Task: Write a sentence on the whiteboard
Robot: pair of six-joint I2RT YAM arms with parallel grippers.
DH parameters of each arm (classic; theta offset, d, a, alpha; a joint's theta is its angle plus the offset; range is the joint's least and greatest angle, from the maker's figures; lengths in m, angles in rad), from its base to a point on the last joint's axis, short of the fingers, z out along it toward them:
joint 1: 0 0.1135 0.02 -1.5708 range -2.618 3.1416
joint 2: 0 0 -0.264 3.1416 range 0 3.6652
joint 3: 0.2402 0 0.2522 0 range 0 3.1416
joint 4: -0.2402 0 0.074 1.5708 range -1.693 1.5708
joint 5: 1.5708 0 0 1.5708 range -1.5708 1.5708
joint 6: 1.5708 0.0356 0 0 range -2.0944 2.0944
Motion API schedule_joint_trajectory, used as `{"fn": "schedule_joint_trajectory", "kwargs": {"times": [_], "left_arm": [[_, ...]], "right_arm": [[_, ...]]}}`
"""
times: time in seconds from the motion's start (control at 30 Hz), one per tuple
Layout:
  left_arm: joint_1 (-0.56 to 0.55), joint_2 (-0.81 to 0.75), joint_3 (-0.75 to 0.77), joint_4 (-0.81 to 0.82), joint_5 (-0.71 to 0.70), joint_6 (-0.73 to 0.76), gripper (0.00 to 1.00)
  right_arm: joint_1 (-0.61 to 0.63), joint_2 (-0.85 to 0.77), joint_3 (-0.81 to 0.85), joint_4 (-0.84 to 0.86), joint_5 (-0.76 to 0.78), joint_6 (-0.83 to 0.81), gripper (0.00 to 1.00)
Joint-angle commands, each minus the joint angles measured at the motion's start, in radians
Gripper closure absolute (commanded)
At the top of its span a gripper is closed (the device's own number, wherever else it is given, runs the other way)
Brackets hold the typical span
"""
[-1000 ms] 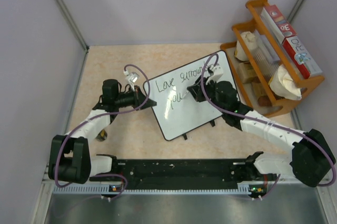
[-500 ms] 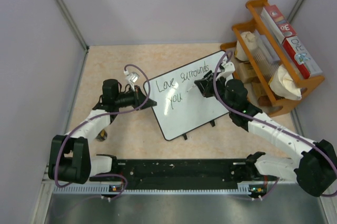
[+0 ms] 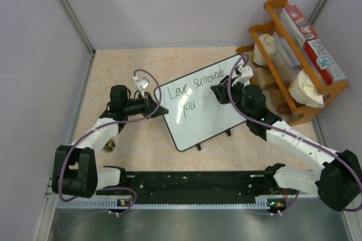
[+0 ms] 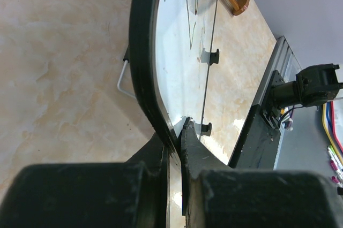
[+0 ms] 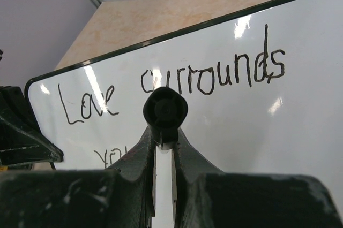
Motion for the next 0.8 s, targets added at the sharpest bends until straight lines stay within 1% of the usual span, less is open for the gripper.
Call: {"fn": "schedule_joint_trajectory", "kwargs": {"times": [0.0,0.3,0.77], "left_arm": [[-0.027,0.023,-0.026,-0.051,-0.145,0.271,1.00],[-0.030,0.026,-0.023,-0.055,-0.145,0.274,1.00],[-0.030,0.028,-0.024,-0.052,-0.145,0.276,1.00]], "right_arm": [[-0.005,0.027,0.020,0.042,0.014,-0.017,1.00],[-0.006,0.075,0.027,0.052,0.015,-0.013,1.00],[-0.005,0.052,-0.050,0.037,0.009,-0.016,1.00]]}}
